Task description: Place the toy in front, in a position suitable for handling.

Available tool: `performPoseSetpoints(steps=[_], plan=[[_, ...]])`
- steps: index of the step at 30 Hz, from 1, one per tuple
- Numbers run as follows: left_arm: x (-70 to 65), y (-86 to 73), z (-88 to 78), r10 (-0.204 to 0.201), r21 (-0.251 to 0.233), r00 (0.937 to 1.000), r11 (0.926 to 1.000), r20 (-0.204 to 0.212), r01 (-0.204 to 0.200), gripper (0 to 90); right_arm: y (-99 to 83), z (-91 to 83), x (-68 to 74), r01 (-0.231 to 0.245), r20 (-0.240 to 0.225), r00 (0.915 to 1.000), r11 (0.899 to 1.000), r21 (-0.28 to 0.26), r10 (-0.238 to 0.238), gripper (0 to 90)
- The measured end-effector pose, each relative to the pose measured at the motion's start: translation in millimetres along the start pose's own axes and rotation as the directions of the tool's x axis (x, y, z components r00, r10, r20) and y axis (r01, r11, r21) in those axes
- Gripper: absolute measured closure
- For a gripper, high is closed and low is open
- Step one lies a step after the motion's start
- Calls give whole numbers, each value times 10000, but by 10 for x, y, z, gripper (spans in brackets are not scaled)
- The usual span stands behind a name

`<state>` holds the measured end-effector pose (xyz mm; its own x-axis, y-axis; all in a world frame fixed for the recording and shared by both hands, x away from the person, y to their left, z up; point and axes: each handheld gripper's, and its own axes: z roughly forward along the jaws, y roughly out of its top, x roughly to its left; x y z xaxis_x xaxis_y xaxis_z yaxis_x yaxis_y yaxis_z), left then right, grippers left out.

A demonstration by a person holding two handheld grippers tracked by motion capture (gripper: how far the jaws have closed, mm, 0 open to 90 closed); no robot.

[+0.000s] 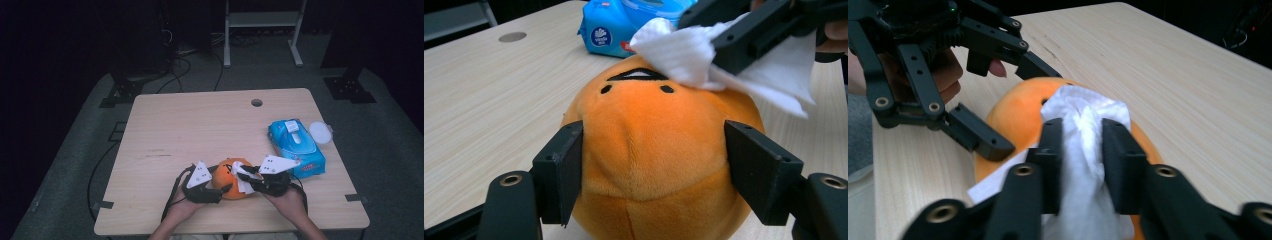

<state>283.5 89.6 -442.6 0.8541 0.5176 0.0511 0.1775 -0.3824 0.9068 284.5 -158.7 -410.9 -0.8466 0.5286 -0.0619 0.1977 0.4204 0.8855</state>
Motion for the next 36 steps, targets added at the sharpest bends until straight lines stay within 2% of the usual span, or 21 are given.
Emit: performPoseSetpoints(steps=[2,4,5,7,10,13,14,16,18,19,21,22,24,27,29,30,31,32,34,35,36], plan=[[-32,6,6,297,32,9995,9996,-43,-297,288,16,41,27,96,-100,9999,10000,-24,-96,637],[-48,9,11,523,27,9986,9986,-54,-523,292,24,74,39,180,46,9998,9998,-42,-180,624],[-56,10,12,689,61,9976,9976,-82,-689,293,23,85,33,163,36,9999,9998,-74,-162,629],[-52,8,18,678,67,9976,9977,-110,-678,293,17,112,32,99,73,9999,9999,-60,-99,698],[-15,2,7,354,-5,9991,9994,-241,-354,237,29,114,44,267,87,9996,9996,53,-268,779],[43,1,-9,-425,24,9982,9991,-414,426,142,34,59,-14,36,389,9992,10000,40,-38,791],[52,-3,-9,-563,42,9980,9984,-294,565,140,17,37,-52,-58,551,9985,9999,110,52,792],[51,-10,6,-718,73,9974,9974,-43,718,193,-1,22,-90,-332,411,9986,9994,91,328,792],[18,6,13,-445,110,9990,9989,-42,445,226,20,32,-47,-221,173,9996,9997,129,219,792],[-11,19,19,-229,92,9997,9997,-17,229,236,41,46,0,-99,-145,9998,9999,26,100,793],[-80,35,31,438,141,9990,9989,-34,-438,254,101,95,149,434,-676,9968,9990,-38,-436,793],[-100,32,34,700,140,9975,9975,-28,-699,259,132,117,221,795,-662,9947,9968,43,-790,793],[-99,25,23,768,86,9970,9970,57,-768,274,166,126,253,1078,-496,9930,9941,150,-1069,794],[-86,12,20,753,15,9971,9972,143,-754,281,122,60,68,554,201,9982,9983,154,-557,794],[-56,7,17,505,-30,9987,9987,21,-505,250,36,24,-92,93,464,9989,9994,343,-109,794],[-34,5,17,174,-27,9998,9998,-103,-174,206,-9,14,-148,-241,443,9988,9988,419,223,795],[12,-1,21,-484,127,9987,9987,-153,486,149,-42,4,-176,-388,466,9982,9980,505,365,795],[50,-13,24,-909,192,9958,9957,-73,910,76,-65,-11,-182,-508,461,9978,9972,555,482,795],[127,-56,34,-1796,394,9834,9831,239,1786,59,-72,-32,-167,-572,404,9977,9968,552,550,795],[141,-72,39,-2018,438,9779,9789,542,1996,75,-69,-39,-145,-564,353,9979,9968,565,545,795],[143,-76,35,-1958,504,9774,9801,796,1922,128,-61,-41,-114,-536,247,9983,9972,515,523,796]])
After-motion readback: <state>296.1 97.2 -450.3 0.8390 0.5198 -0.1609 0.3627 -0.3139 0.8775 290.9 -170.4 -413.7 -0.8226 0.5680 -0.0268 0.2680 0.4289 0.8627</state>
